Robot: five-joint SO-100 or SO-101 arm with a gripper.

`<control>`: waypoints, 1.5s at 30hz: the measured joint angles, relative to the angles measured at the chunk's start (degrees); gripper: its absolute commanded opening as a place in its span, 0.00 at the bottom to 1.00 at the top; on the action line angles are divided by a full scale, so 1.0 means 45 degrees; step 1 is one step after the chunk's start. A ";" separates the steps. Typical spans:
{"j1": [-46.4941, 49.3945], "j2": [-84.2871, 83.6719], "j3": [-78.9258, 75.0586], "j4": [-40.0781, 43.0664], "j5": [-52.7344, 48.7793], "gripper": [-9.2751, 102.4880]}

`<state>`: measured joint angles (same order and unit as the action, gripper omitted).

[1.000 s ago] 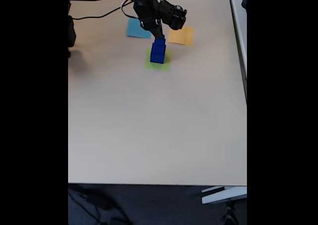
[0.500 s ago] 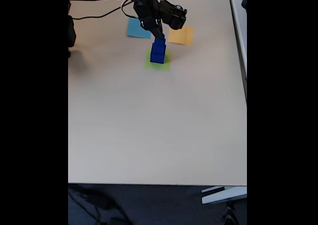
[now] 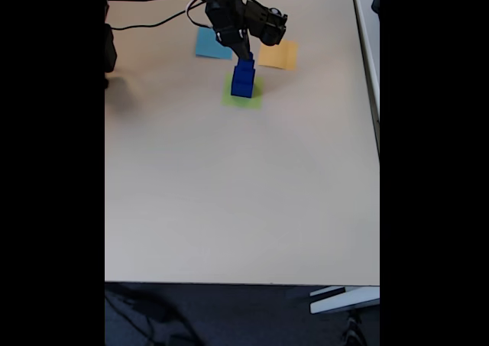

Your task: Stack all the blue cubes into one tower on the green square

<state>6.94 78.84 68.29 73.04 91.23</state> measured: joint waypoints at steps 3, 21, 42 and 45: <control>-0.0234 0.0000 0.0000 0.0000 0.0195 0.16; -0.0371 0.0000 0.0000 -0.0234 0.0254 0.17; -0.0352 0.0000 0.0000 -0.0234 0.0078 0.21; -0.0273 0.0000 0.0000 -0.0234 0.0039 0.22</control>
<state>5.71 78.84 68.29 71.98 91.41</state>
